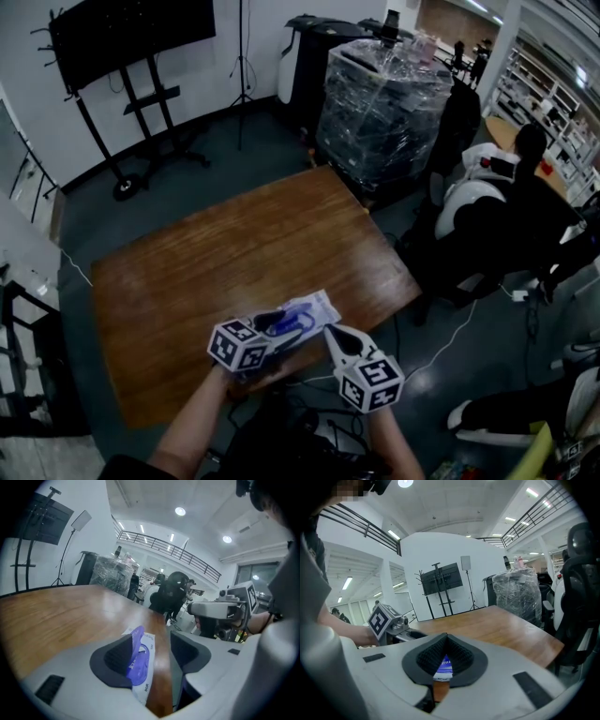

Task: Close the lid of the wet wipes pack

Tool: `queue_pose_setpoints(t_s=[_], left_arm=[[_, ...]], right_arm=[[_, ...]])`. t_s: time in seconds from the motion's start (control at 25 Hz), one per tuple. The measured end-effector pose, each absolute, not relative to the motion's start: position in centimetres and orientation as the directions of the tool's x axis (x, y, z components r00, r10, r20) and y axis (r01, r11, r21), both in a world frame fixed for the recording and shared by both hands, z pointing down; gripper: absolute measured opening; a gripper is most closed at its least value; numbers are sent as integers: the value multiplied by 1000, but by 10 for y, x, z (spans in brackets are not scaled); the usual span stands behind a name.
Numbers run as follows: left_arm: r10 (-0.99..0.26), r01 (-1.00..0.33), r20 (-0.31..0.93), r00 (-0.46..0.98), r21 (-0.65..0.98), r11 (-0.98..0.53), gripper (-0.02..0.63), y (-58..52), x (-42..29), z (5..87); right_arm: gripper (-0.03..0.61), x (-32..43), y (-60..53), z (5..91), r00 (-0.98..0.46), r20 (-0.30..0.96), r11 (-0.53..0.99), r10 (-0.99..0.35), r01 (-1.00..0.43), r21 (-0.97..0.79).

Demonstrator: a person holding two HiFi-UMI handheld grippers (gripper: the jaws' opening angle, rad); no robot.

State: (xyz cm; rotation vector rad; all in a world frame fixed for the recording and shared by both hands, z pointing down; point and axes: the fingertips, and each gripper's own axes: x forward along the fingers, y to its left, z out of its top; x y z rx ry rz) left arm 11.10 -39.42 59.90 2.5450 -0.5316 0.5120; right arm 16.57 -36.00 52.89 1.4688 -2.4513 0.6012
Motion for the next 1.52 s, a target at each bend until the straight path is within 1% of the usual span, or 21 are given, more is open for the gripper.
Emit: queue_pose_setpoints(t_s=[0.12,0.2,0.28,0.36,0.44,0.56,0.84,1.08,1.28,1.52], left_arm=[[-252,-447,453,855,397,-802,210,-392,114,601],[-246,-447,459,853,401,-800,185,-391,115,603],[-247,-454,469,848,401,-795,118,-392,117,607],[-250,-465,483,839,397,-791,90,-394,119,612],[-249,-476,503,827,394,-786,43,-395,120,618],[-236,-490,544,805,386,-782,13,-394,123,632],[-226,-525,638,737,328,-786,8,-389,125,661],[-230,-541,695,682,267,-797,2,-388,123,679],[-241,-527,707,665,216,-822,0,-388,134,674],[-272,-556,707,653,203,-806,0,-388,134,677]], right_arm=[[11,169,-359,530,-473,393,412,-789,-881,-233],[11,171,-358,530,-468,397,406,-790,-883,-234],[11,174,-356,532,-461,401,399,-791,-887,-234],[11,177,-356,533,-455,404,391,-794,-890,-235],[11,179,-355,534,-450,408,385,-795,-893,-235],[11,183,-354,537,-439,415,372,-797,-898,-236],[11,194,-349,541,-419,428,346,-801,-907,-241],[11,200,-347,544,-407,439,330,-801,-912,-244],[11,205,-344,545,-402,444,323,-801,-914,-245],[11,203,-340,542,-417,433,343,-799,-908,-241]])
